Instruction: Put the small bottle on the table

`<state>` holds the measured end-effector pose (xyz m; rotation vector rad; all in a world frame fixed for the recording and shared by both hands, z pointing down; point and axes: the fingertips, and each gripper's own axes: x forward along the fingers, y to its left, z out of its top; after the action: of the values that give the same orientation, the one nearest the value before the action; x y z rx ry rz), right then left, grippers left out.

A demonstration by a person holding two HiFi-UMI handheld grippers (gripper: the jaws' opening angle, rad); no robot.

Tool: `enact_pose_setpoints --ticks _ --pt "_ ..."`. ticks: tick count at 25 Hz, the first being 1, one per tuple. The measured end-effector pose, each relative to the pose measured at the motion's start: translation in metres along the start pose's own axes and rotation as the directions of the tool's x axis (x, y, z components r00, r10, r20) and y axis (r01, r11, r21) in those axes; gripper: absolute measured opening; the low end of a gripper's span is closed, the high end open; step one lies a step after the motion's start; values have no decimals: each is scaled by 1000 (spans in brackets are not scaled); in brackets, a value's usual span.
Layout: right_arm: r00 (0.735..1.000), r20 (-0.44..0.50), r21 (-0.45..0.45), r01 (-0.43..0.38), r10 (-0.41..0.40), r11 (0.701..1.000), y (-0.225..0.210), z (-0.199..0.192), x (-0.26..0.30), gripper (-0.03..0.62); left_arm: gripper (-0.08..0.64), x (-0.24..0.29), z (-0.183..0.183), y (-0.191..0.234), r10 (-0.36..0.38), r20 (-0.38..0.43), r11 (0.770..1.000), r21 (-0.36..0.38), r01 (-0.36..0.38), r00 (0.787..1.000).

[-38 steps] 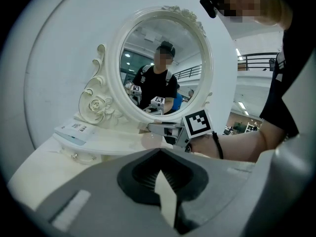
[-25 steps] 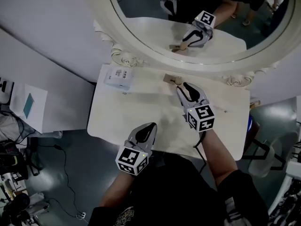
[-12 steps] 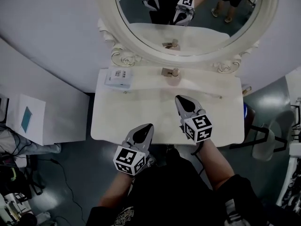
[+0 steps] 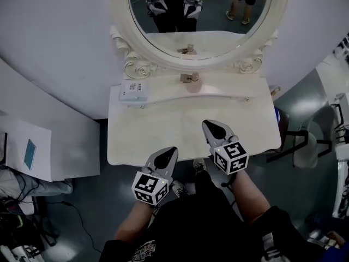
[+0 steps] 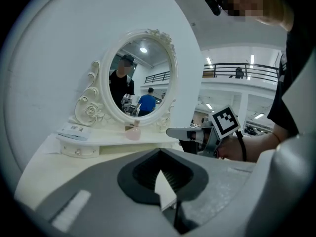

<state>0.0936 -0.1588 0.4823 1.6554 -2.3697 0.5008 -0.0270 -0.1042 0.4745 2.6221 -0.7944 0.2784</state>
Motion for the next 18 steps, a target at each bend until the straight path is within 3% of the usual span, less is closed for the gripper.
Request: enact_pose_setpoints --ticks 9,18 --pt "999 -29 31 38 -37 999 32 -34 -54 29 0 -16 -24 -32 -86 -41 996 19 87 995" --pt "1000 -15 9 4 -4 1000 34 -39 -96 28 0 -11 -25 -73 -85 -28 995 45 86 996"
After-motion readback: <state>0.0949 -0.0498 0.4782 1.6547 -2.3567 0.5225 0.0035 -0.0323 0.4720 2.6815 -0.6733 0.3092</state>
